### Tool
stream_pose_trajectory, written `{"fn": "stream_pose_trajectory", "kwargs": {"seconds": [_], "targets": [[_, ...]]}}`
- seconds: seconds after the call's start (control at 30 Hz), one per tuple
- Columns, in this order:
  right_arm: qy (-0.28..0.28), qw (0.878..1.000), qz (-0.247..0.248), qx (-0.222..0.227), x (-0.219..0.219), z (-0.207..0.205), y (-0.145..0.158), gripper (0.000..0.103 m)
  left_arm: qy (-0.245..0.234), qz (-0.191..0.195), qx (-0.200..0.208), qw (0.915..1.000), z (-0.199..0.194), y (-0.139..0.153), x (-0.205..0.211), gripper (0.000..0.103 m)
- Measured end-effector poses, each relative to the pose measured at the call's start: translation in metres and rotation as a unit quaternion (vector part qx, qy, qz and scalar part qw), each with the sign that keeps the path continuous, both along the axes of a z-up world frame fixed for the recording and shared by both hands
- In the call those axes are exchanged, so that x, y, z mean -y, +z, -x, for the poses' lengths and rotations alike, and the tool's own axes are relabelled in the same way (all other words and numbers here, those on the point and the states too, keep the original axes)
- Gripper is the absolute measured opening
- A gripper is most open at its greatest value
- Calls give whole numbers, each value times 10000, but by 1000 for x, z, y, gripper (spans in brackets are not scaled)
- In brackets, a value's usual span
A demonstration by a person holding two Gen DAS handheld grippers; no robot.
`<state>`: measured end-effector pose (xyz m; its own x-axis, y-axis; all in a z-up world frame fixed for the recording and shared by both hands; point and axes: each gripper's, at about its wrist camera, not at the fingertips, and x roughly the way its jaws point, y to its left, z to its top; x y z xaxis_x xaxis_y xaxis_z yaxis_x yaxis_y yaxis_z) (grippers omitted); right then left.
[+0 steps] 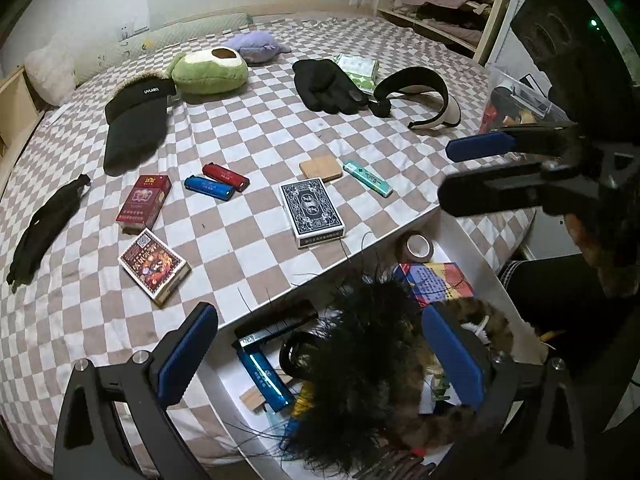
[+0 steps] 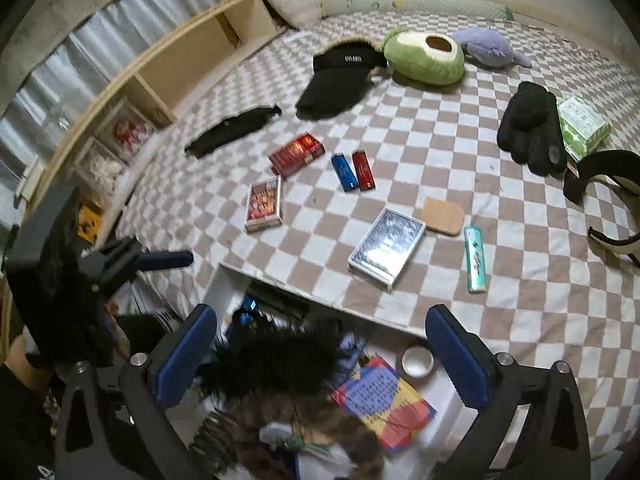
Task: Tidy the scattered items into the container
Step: 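Withdraw both tools from the box toward the card packs on the bed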
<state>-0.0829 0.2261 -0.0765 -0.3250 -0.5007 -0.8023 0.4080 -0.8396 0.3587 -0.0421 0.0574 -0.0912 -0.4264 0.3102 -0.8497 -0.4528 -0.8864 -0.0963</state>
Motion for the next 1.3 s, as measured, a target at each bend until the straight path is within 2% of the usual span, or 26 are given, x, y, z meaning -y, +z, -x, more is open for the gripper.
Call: {"fn": "stream_pose_trajectory", "kwargs": {"seconds": [0.13,0.3,0.53,0.73,0.87,0.97,1.1,1.3], "targets": [[-188,9996,-62,-204,-3,2,-1,103,-48,96,8,9999,5,-1,0,103],[-388,9989,-275,-57,-12,11,-7,103,-24,-79,2,10000,12,3,3,103],[-767,9969,87,179,-31,25,-7,103,185,-206,-26,9996,25,9,9,103],[-1017,9933,419,352,-38,39,-9,103,779,-253,-111,9966,44,15,31,103],[-1049,9932,422,287,-33,47,-13,103,1291,-494,53,9904,62,14,52,103],[-1056,9931,465,207,-28,51,-17,103,1499,-530,173,9871,73,10,62,103],[-1109,9926,413,272,-18,58,-26,103,1727,-416,324,9836,88,1,72,103],[-1138,9912,75,669,-5,69,-49,103,1955,-106,539,9792,109,-18,84,103]]}}
